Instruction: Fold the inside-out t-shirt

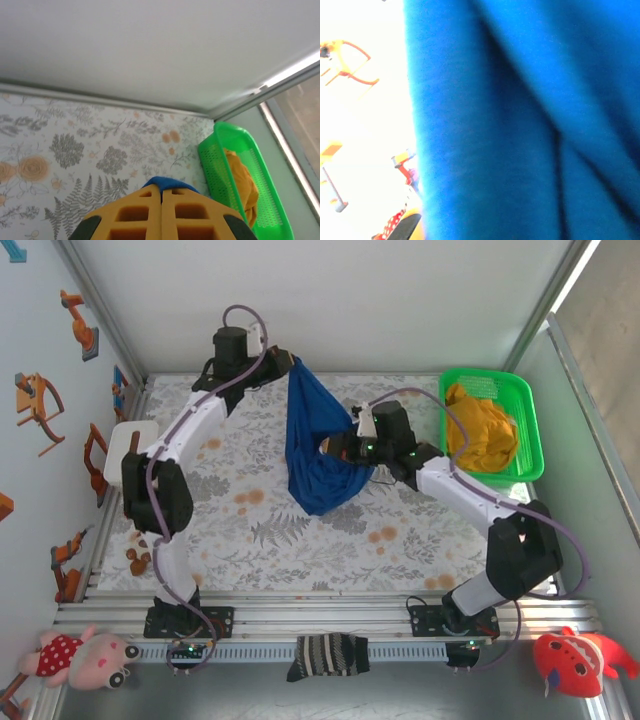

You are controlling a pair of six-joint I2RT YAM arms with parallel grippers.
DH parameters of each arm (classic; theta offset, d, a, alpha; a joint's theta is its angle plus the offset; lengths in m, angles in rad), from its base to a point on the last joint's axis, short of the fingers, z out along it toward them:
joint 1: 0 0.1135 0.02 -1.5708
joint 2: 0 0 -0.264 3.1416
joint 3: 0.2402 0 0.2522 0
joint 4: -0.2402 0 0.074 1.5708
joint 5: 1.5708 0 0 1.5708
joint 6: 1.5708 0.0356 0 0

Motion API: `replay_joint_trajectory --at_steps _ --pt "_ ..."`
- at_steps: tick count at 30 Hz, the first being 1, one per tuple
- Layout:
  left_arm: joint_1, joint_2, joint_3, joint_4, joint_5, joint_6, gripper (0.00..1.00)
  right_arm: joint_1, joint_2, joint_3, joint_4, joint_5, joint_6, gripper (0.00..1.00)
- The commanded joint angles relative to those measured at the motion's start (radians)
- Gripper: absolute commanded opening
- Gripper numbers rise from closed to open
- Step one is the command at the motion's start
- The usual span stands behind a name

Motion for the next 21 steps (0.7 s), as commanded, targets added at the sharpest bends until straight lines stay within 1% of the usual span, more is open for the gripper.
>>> replay_joint_trajectory --at_steps 1,3,4,6,8,9,11,13,16,18,21 --pt "-0.005 0.113 -0.004 -0.108 0.049 -0.073 0.00 0.002 -0.080 0.098 0.121 -0.084 -0.097 0.00" --pt "-0.002 0.131 -0.065 -0.078 0.062 -0.098 0.00 -0.015 -0.076 0.136 0.194 -0.073 -0.053 0.00" --pt "0.001 0.125 -0.102 -0.054 0.074 -0.107 0.02 -0.025 -0.071 0.142 0.244 -0.061 -0.020 0.00" --pt "0.012 0.082 -0.193 -0.009 0.085 -0.115 0.21 -0.044 -0.059 0.138 0.359 -0.015 0.057 0.00" --pt "0.032 0.008 -0.293 0.045 0.086 -0.117 0.37 -0.058 -0.053 0.121 0.427 0.050 0.109 0.00" --pt "0.046 -0.039 -0.345 0.072 0.084 -0.122 0.43 -0.064 -0.044 0.118 0.443 0.066 0.128 0.00" --pt "0.074 -0.134 -0.432 0.109 0.088 -0.129 0.50 -0.067 -0.029 0.121 0.456 0.090 0.141 0.00" --pt "0.092 -0.233 -0.507 0.125 0.089 -0.127 0.55 -0.067 -0.014 0.123 0.455 0.114 0.150 0.00" --pt "0.087 -0.378 -0.618 0.163 0.073 -0.145 0.59 -0.067 0.009 0.128 0.450 0.128 0.157 0.00" --pt "0.055 -0.459 -0.685 0.196 0.050 -0.161 0.61 -0.067 0.025 0.123 0.448 0.137 0.163 0.00" --pt "-0.035 -0.532 -0.738 0.212 -0.040 -0.136 0.65 -0.067 0.042 0.118 0.444 0.151 0.172 0.00"
